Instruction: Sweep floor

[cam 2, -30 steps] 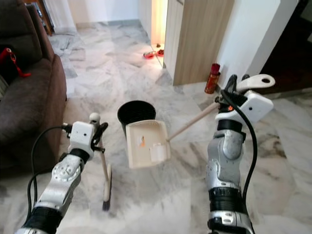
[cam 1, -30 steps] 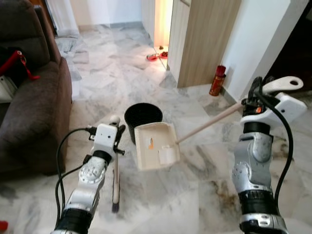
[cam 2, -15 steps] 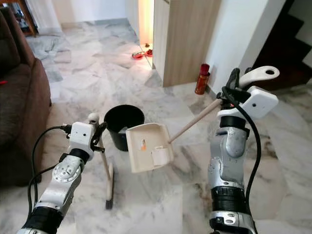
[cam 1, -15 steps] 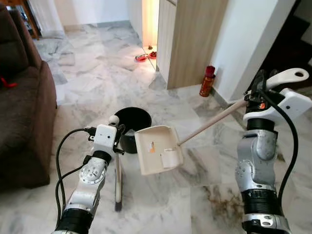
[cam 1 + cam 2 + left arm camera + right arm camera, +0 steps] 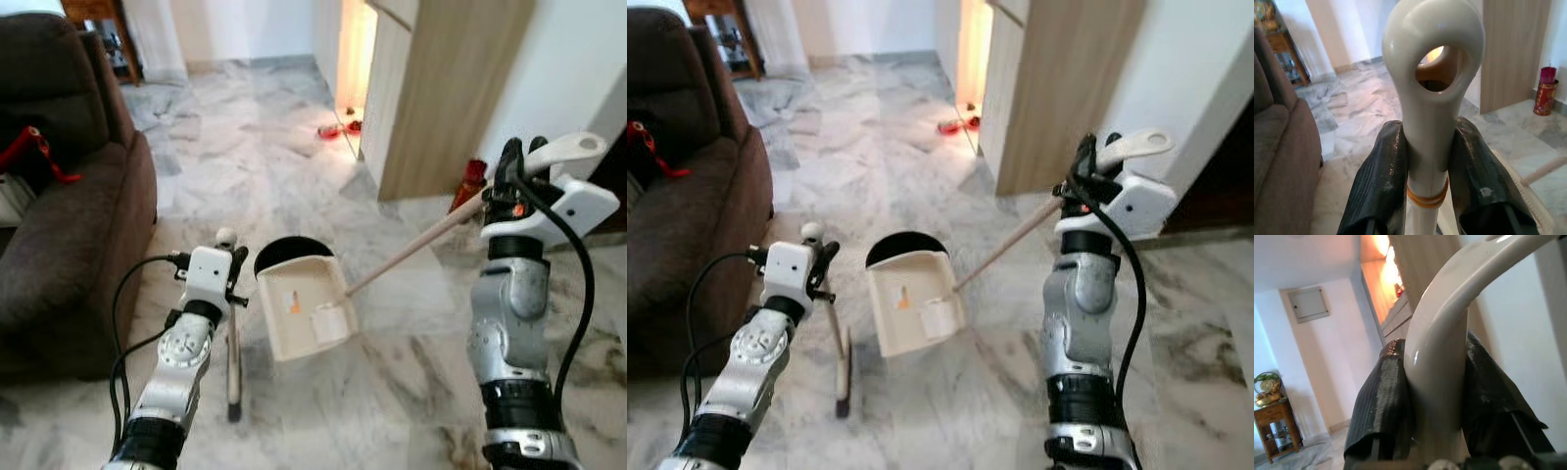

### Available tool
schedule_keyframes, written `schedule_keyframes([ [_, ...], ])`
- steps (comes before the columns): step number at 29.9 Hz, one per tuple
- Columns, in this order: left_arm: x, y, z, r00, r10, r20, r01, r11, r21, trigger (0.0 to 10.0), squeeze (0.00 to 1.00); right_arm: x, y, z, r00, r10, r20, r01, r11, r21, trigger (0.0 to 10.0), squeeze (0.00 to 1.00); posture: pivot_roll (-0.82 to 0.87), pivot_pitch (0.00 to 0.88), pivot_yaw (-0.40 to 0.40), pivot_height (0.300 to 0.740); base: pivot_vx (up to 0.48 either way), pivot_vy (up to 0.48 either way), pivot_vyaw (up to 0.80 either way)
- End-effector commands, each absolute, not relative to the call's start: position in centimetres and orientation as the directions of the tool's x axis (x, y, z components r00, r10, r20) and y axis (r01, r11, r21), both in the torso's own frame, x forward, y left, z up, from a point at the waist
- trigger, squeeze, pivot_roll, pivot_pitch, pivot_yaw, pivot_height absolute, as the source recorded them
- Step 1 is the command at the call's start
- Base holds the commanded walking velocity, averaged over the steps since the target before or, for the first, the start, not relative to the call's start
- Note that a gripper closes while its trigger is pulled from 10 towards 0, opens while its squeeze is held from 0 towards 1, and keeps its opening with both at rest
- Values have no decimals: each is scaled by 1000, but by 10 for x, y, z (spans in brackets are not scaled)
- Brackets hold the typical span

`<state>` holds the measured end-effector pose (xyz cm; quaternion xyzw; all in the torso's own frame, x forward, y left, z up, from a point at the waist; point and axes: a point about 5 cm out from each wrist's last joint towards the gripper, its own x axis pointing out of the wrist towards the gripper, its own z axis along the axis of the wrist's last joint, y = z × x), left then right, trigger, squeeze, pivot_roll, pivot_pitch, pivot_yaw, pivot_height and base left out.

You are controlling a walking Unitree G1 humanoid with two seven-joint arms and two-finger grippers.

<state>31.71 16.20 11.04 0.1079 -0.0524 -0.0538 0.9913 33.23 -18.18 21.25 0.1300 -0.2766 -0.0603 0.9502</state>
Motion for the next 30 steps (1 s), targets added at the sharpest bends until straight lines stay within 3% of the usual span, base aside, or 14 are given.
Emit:
schedule_keyframes([
  [1,321,160,123,981,-128,146,90,965,245,10000,0,329,-183,232,790,-193,582,13,954,298,10000,0,11,1,-14,740,405,0,0],
  [30,322,159,123,981,-133,144,95,966,241,10000,0,330,-176,232,800,-161,579,-20,956,293,10000,0,14,0,-17,740,403,0,0],
])
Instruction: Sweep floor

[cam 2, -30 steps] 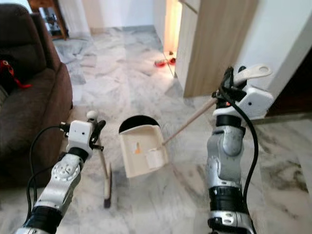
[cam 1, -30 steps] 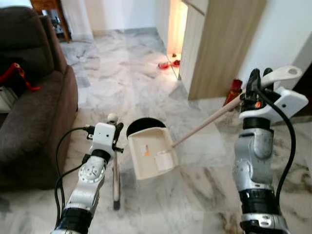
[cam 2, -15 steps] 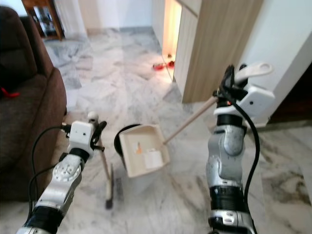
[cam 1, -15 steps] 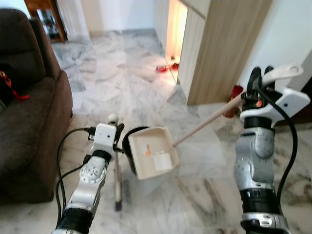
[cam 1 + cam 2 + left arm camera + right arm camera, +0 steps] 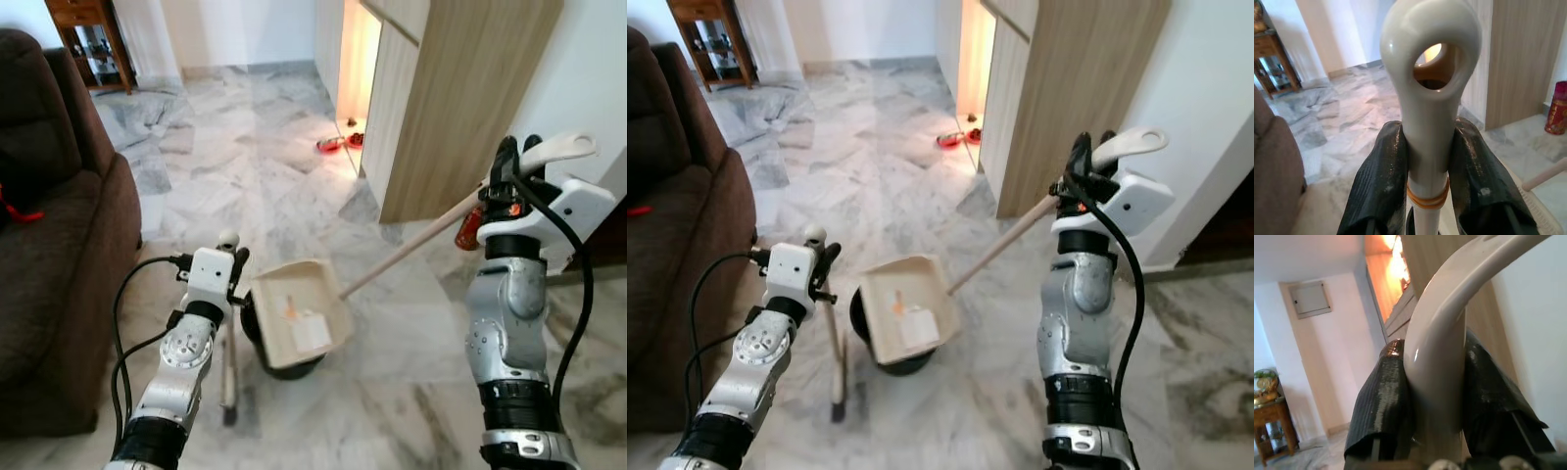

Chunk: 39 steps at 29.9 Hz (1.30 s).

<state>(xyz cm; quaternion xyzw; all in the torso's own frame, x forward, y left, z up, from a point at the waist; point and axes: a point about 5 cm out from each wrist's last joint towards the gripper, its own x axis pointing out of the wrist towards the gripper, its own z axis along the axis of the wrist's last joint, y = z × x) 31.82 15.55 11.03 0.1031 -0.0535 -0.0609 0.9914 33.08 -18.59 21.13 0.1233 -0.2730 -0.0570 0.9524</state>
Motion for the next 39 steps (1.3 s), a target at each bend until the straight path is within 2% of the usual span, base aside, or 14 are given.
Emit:
schedule_keyframes([
  [1,322,159,122,981,-133,144,95,966,241,10000,0,330,-176,232,800,-160,579,-21,956,294,10000,0,14,0,-17,740,409,0,0],
  [15,322,158,123,979,-135,150,98,967,234,10000,0,330,-175,234,797,-154,584,-33,954,296,10000,0,9,0,-18,740,396,0,0],
  [31,319,156,124,975,-156,161,117,967,226,10000,0,328,-164,240,791,-104,603,-92,954,284,10000,0,8,7,-18,740,0,0,0],
  [39,319,155,124,973,-161,163,122,967,224,10000,0,322,-153,247,759,-38,650,-122,972,200,10000,0,8,9,-19,740,0,0,0],
])
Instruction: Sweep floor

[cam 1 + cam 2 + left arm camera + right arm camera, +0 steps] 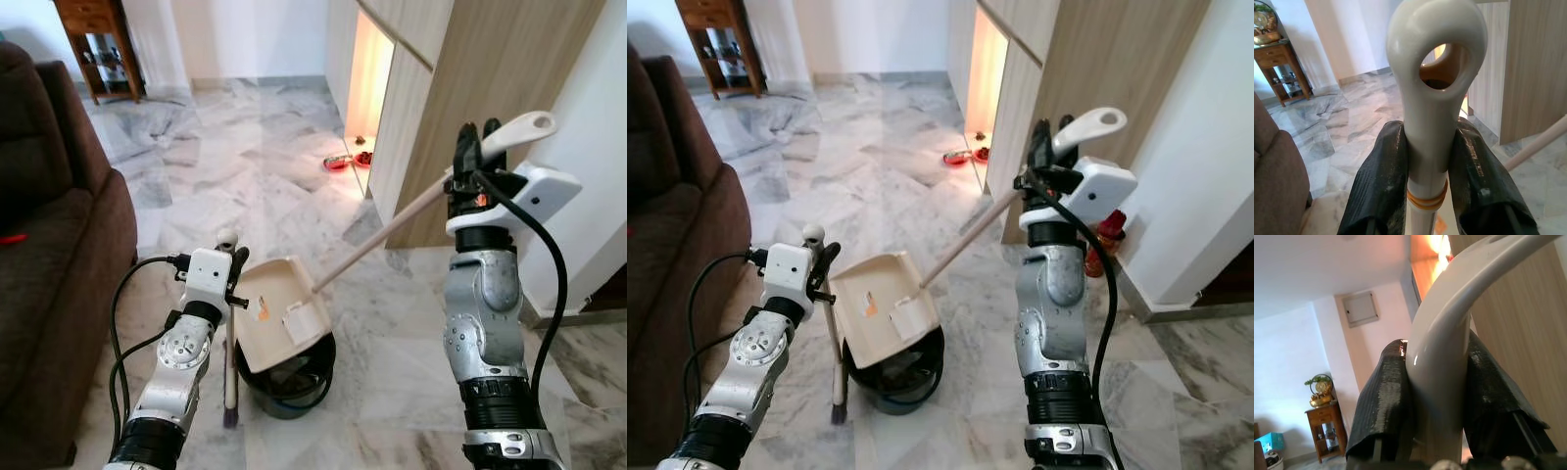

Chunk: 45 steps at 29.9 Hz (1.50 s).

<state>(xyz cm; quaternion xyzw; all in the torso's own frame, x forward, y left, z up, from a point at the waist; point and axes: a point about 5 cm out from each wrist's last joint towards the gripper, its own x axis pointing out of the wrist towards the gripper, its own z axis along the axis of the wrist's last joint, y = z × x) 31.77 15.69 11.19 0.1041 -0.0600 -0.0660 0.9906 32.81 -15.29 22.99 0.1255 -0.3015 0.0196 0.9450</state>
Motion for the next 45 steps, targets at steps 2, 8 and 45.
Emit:
schedule_keyframes([
  [2,319,155,124,973,-163,164,124,967,224,10000,0,319,-149,250,744,-15,668,-130,978,166,10000,0,8,10,-20,740,0,0,0],
  [8,319,154,124,971,-173,164,134,965,226,10000,0,309,-125,261,683,118,721,-179,984,8,10000,0,8,12,-19,740,0,0,0],
  [45,318,147,124,962,-217,168,173,955,242,10000,0,251,-55,277,499,425,755,-253,905,-342,10000,0,2,15,-20,740,0,0,0],
])
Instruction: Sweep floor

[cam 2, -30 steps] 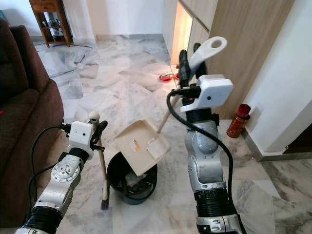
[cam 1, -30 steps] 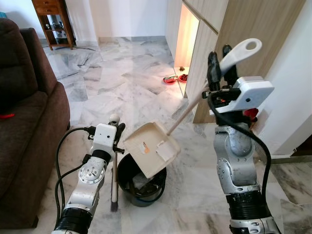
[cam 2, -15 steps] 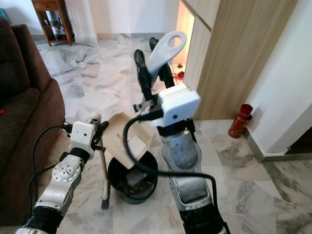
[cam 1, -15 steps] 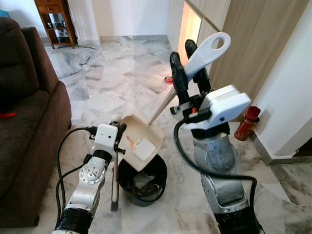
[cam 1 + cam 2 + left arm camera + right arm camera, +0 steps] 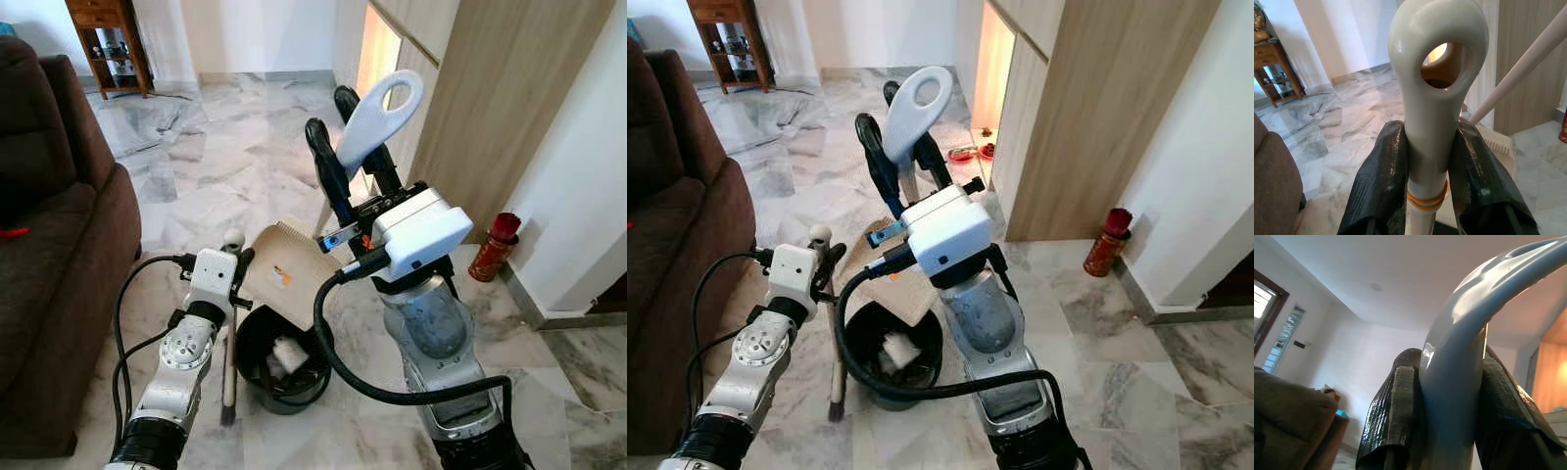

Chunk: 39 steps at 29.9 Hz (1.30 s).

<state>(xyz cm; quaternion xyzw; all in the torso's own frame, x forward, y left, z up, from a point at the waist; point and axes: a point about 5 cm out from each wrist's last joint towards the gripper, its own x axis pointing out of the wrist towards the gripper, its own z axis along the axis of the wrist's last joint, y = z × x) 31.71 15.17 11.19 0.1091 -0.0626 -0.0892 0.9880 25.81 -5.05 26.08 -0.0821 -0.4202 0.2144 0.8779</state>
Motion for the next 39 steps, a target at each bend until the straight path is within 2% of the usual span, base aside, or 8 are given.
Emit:
schedule_keyframes([
  [1,318,147,124,962,-219,166,176,954,241,10000,0,256,-62,277,521,400,754,-209,916,-341,10000,0,1,13,-20,740,0,0,0],
  [3,318,146,123,962,-221,163,179,954,241,10000,0,263,-72,277,551,363,752,-160,930,-332,10000,0,0,13,-20,740,0,0,0],
  [9,316,150,121,962,-224,154,183,952,244,10000,0,292,-139,269,678,116,726,125,955,-269,10000,0,4,8,-21,740,0,0,0],
  [13,315,152,119,964,-223,144,183,951,248,10000,0,301,-172,249,746,-7,666,218,947,-234,10000,0,0,5,-20,740,0,0,0],
  [17,313,157,116,968,-213,132,175,952,251,10000,0,304,-189,214,827,-74,557,230,949,-216,10000,0,1,0,-16,740,0,0,0],
  [23,306,166,109,978,-181,106,152,960,234,10000,0,304,-198,175,883,-115,455,226,953,-200,10000,0,6,0,-14,740,0,0,0],
  [32,297,171,103,985,-150,86,132,973,187,10000,0,303,-198,142,923,-111,368,199,957,-211,10000,0,9,14,-15,740,0,0,0],
  [39,294,169,99,989,-129,79,117,984,136,10000,0,304,-200,126,940,-151,306,193,975,-112,10000,0,4,22,-18,740,0,0,0],
])
